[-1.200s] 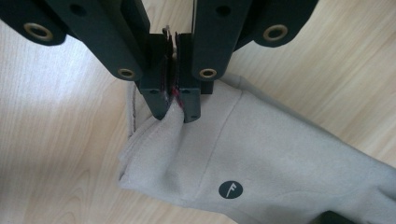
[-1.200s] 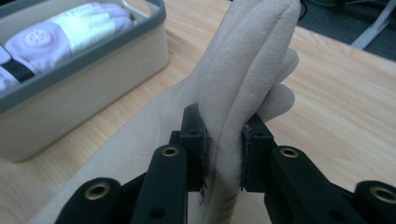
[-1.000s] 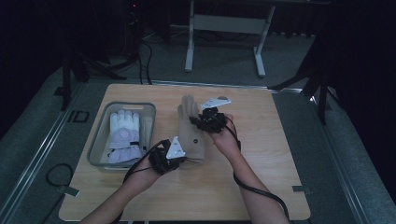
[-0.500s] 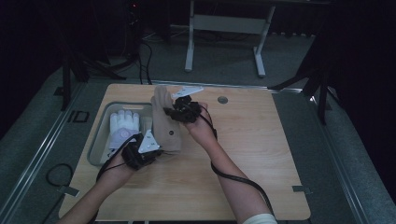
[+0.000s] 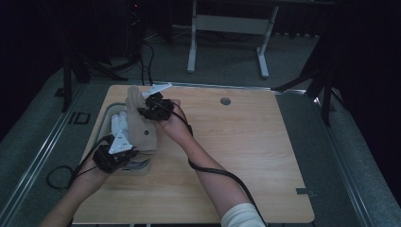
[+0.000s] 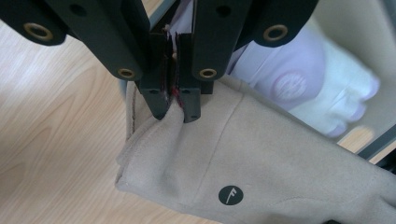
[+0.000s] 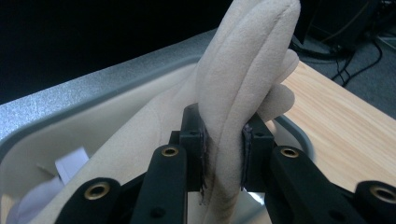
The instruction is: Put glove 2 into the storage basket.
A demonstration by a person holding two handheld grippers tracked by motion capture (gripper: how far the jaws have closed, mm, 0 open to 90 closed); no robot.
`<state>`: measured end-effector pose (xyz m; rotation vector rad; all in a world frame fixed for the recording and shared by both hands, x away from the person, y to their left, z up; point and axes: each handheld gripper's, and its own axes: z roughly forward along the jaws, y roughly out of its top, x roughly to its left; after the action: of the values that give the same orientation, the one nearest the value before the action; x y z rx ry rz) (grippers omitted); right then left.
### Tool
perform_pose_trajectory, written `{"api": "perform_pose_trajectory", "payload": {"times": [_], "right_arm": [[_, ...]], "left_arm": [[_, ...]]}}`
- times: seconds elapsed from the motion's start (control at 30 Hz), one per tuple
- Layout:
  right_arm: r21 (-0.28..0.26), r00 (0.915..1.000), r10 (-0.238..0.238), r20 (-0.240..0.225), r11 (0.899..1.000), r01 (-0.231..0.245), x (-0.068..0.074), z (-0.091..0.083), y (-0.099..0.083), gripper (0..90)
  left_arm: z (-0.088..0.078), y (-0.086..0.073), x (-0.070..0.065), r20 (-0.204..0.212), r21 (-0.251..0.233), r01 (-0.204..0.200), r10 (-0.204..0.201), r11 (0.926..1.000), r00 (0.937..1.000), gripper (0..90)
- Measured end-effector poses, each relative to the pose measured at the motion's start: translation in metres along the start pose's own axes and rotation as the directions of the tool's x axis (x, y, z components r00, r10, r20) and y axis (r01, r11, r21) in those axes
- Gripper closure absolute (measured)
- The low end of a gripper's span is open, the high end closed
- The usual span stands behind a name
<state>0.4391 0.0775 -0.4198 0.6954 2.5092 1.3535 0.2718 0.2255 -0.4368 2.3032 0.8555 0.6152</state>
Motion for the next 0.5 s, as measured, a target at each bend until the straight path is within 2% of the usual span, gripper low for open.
{"api": "perform_pose_trajectory", "payload": {"times": [0.33,0.5], "right_arm": [[0.032,0.9983,-0.041,-0.042,0.999,0.043,0.023,0.042,0.015,74.7],[0.069,0.9983,-0.039,-0.044,0.997,0.042,0.024,0.058,0.009,74.6]], "left_arm": [[-0.014,-0.029,0.017,-0.047,0.033,0.064,-0.062,0.9974,0.9969,86.8],[-0.008,-0.035,0.020,-0.031,0.045,0.090,-0.089,0.9949,0.9956,86.8]]}}
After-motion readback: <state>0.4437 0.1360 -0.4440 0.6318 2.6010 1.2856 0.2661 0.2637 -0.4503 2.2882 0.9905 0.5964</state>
